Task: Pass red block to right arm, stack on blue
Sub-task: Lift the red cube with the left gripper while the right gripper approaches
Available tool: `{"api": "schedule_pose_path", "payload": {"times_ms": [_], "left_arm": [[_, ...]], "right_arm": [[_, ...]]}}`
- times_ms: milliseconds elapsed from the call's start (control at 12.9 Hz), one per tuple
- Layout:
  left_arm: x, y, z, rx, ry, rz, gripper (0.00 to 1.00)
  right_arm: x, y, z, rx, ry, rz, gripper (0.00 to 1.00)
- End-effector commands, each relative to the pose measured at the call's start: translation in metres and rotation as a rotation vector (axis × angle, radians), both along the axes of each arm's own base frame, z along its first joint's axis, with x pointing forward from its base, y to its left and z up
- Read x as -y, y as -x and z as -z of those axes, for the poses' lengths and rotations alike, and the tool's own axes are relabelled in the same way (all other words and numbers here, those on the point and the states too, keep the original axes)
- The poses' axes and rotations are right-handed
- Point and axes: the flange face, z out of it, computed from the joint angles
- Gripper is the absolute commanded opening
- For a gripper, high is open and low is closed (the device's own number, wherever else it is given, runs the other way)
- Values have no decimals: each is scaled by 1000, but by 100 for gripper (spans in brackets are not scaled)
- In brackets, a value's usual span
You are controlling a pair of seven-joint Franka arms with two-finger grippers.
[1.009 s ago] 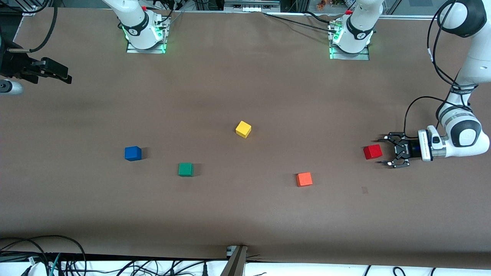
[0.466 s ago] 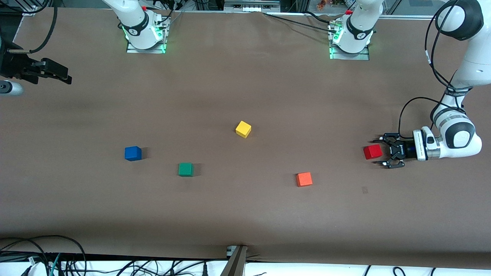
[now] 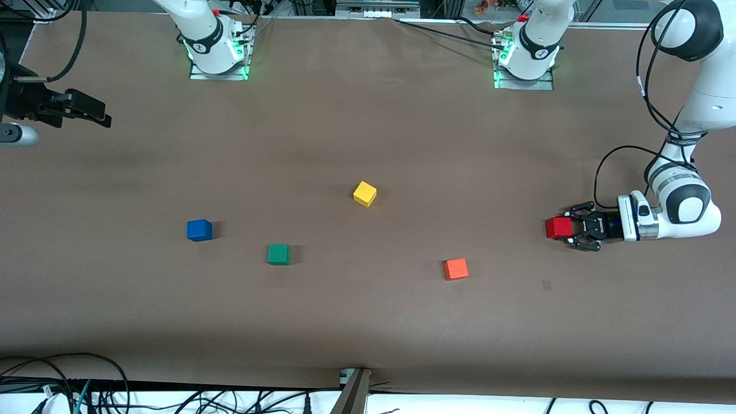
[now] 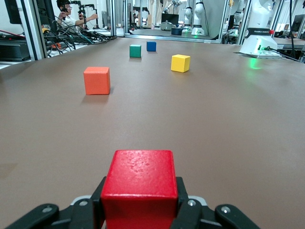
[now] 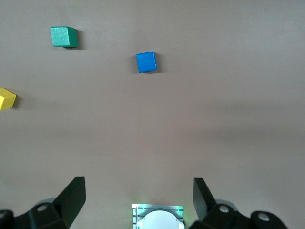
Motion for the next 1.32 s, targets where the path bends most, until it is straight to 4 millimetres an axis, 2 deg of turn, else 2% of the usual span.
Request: {"api": "schedule_pose_path", "payload": {"times_ms": [0, 78, 233, 311, 388, 543, 621, 699, 776, 854, 1087, 1242], "left_arm": [[13, -11, -5, 79, 47, 4, 0], [26, -18, -12, 94, 66, 18, 0], [73, -39, -39, 141, 143, 49, 0], [103, -52, -57, 170, 219, 38, 0], [131, -62, -76, 183, 274, 44, 0], [173, -86, -125, 109, 334, 56, 0], [199, -96, -151, 115, 363, 76, 0], [232, -104, -171, 81, 386, 91, 0], [259, -109, -180, 24, 378, 97, 0], [290, -113, -186, -6, 369, 109, 0], [365, -128, -221, -40, 434, 26, 0], [424, -133, -262, 26, 411, -14, 0]], "right_arm": [[-1, -7, 6, -10, -17, 0, 100], [-1, -11, 14, -26, -15, -1, 100], [0, -14, 21, -37, -11, -12, 100], [1, -16, 24, -42, -13, -12, 100], [1, -17, 26, -45, -16, -9, 100], [4, -23, 38, -63, -19, -4, 100], [1, -32, 51, -65, -66, 5, 100], [0, -39, 63, -74, -169, 31, 100], [3, -45, 73, -87, -257, 62, 100], [-2, -51, 85, -108, -343, 78, 100], [-28, -69, 113, -165, -616, 126, 100], [-45, -83, 142, -216, -785, 165, 100]]}}
